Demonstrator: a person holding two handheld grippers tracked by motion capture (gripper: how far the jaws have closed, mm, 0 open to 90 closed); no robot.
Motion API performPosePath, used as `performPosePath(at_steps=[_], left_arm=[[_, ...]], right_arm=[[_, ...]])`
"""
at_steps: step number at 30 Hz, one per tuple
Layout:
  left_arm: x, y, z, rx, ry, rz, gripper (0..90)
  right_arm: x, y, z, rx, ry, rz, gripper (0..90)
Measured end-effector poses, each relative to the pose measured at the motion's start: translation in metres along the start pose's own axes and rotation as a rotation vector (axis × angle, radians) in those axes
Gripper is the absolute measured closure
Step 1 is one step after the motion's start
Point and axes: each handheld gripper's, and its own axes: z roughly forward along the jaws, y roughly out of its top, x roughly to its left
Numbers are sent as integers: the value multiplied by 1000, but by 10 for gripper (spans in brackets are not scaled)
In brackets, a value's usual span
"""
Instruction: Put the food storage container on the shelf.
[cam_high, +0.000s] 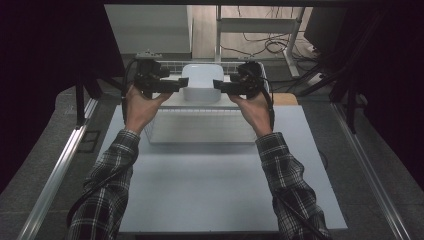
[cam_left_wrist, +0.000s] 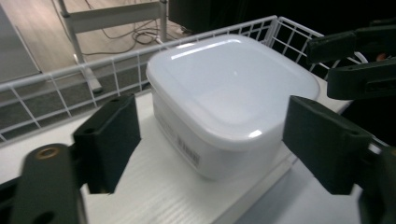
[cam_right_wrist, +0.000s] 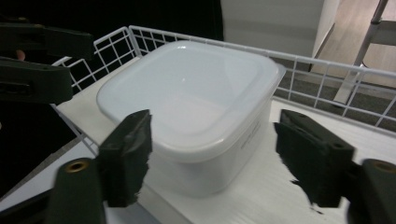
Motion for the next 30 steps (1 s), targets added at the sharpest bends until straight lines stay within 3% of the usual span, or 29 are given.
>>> performPosePath(at_steps=[4, 5, 9, 12, 19, 22, 30], left_arm=[[1, -7, -2, -2, -42, -12, 123], [0, -11, -4, 6, -60, 5, 80], [-4, -21, -5, 11, -92, 25, 57], [-7, -29, -6, 6, -95, 54, 43], [-16, -44, -4, -13, -128, 101, 33], [-18, -49, -4, -30, -149, 95, 27], [-27, -68, -8, -11, -176, 108, 13]], right_arm=[[1, -4, -1, 7, 9, -21, 176], [3, -6, -2, 13, 13, -36, 123], [6, -13, -5, 9, 19, -55, 53], [7, -21, -6, 16, 25, -74, 25], [12, -35, -8, 22, 25, -102, 6], [14, -40, -9, 22, 30, -110, 6], [22, -52, -17, 23, 36, -149, 6]])
